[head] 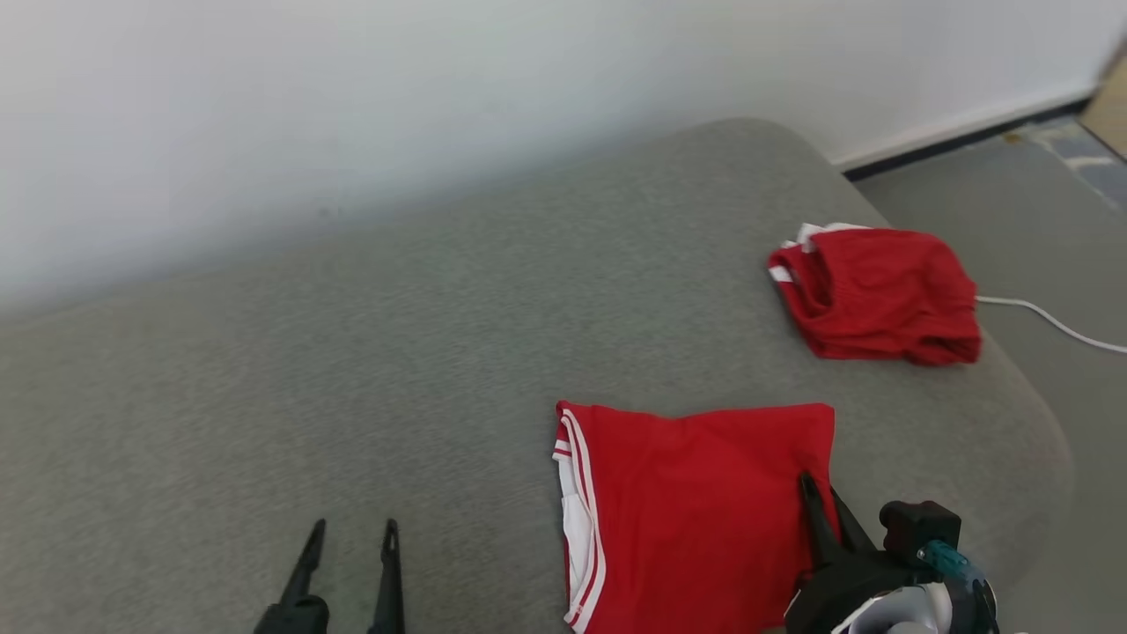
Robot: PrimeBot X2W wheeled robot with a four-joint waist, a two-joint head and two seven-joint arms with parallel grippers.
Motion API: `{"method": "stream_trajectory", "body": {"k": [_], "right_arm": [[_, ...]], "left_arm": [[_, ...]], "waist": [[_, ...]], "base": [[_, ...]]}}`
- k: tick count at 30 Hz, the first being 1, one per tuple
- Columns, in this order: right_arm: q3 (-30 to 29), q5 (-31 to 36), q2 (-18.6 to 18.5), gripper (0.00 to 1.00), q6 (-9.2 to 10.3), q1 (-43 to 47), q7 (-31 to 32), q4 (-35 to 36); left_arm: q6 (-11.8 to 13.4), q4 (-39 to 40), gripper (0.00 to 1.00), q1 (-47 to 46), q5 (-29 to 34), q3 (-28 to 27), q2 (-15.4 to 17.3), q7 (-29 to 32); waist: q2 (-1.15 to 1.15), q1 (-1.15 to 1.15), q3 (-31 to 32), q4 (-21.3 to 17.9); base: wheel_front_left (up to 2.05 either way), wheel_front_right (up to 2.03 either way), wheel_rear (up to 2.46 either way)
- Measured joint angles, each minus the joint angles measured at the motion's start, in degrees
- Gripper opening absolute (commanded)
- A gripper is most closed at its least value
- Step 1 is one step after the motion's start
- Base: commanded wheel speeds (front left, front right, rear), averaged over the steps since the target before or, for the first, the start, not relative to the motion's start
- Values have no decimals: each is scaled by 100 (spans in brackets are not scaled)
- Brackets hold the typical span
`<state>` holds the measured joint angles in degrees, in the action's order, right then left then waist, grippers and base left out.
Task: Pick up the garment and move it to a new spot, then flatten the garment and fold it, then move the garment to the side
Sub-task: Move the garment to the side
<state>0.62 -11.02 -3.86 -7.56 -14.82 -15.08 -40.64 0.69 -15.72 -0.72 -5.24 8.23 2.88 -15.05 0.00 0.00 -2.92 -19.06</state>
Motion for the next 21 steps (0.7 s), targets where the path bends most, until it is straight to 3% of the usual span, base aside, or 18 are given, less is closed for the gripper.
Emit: {"method": "stream_trajectory", "body": {"k": [9, 21], "right_arm": [[21, -57, 26, 0, 0, -162, 0, 189], [740, 108, -130, 0, 0, -1145, 0, 197]], "left_arm": [[-104, -20, 100, -292, 99, 10, -5, 0], [-121, 22, 100, -257, 237, -71, -7, 0]], "waist": [[0, 0, -191, -767], [0, 0, -450, -956]], "base": [[0, 0, 0], [0, 0, 0]]}}
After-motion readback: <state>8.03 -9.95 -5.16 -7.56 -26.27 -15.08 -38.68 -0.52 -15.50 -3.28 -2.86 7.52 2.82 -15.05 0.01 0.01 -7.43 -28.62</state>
